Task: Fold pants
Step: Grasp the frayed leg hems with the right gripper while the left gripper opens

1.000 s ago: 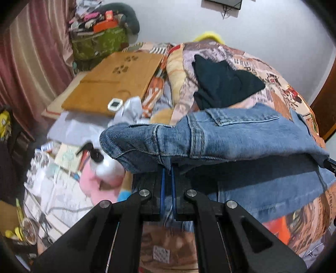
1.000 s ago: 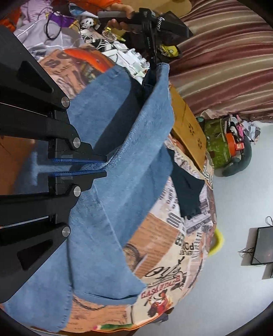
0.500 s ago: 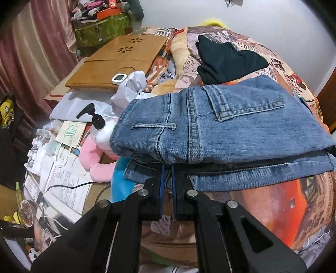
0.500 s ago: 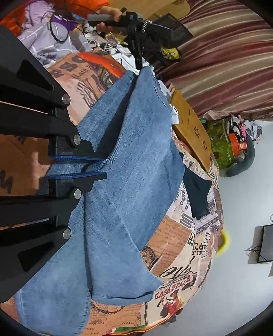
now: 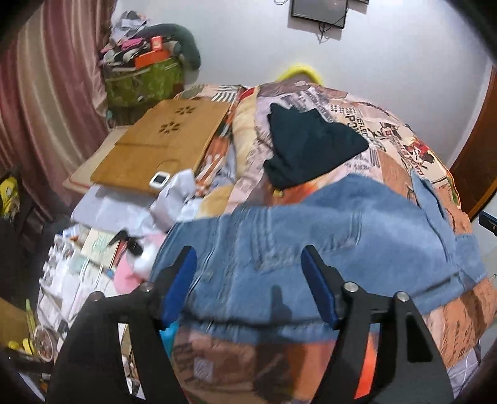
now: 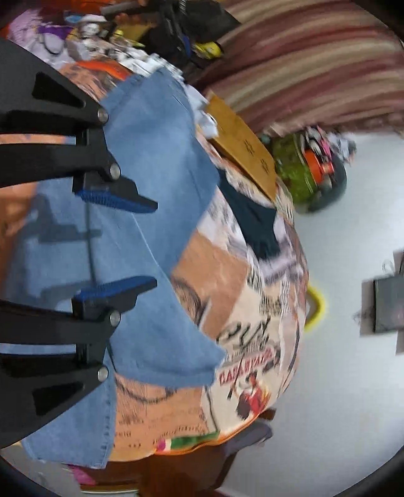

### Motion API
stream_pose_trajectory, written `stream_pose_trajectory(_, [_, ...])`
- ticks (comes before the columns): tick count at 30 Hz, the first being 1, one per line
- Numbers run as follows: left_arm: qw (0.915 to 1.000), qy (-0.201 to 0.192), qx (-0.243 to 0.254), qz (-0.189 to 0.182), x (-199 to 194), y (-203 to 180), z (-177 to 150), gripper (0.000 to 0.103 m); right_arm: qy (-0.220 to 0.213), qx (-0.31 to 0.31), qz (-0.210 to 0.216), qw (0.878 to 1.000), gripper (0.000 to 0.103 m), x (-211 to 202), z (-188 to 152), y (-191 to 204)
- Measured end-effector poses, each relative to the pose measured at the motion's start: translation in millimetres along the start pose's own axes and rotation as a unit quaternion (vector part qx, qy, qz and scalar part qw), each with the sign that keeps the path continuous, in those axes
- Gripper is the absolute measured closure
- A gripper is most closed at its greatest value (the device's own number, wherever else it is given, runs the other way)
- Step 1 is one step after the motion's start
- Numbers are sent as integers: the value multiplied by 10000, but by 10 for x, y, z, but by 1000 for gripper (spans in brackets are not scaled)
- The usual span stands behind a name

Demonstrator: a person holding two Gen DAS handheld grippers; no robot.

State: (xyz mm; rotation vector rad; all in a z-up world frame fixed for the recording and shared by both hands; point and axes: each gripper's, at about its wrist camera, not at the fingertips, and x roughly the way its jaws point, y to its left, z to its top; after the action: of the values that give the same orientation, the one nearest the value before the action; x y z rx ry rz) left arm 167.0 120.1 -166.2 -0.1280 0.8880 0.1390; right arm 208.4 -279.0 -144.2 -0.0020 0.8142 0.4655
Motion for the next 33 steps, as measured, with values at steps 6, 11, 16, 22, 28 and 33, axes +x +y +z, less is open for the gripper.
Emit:
stream_pose_trajectory(6, [9994,136,226,-219,343,-326,370,28,275,442,-216,9984,59,405,278,-507])
stream_pose_trajectory(11, [9988,317,299,-207,664,-504,617,20,554,549,-381,9962,59,864,454,-852])
stream_pose_trajectory(16, [9984,478,298,-83,1005,-597,725,11,947,748,-528,9913,59,1503,658,-1207])
stream_pose_trajectory(22, [9960,751,467,84,1341,-656,763,11,1302,1018,-794,9830,59,2123,858,-1529])
stream_pose_trajectory(28, [9937,894,660,120,1487,-745,724,11,1282,1373,-828,9787,59,2391,906,-1727])
stream_pose_trajectory(33, [9925,903,820,-15,1452,-905,720,11,1247,1344,-890,9790,96,2353,846,-1708])
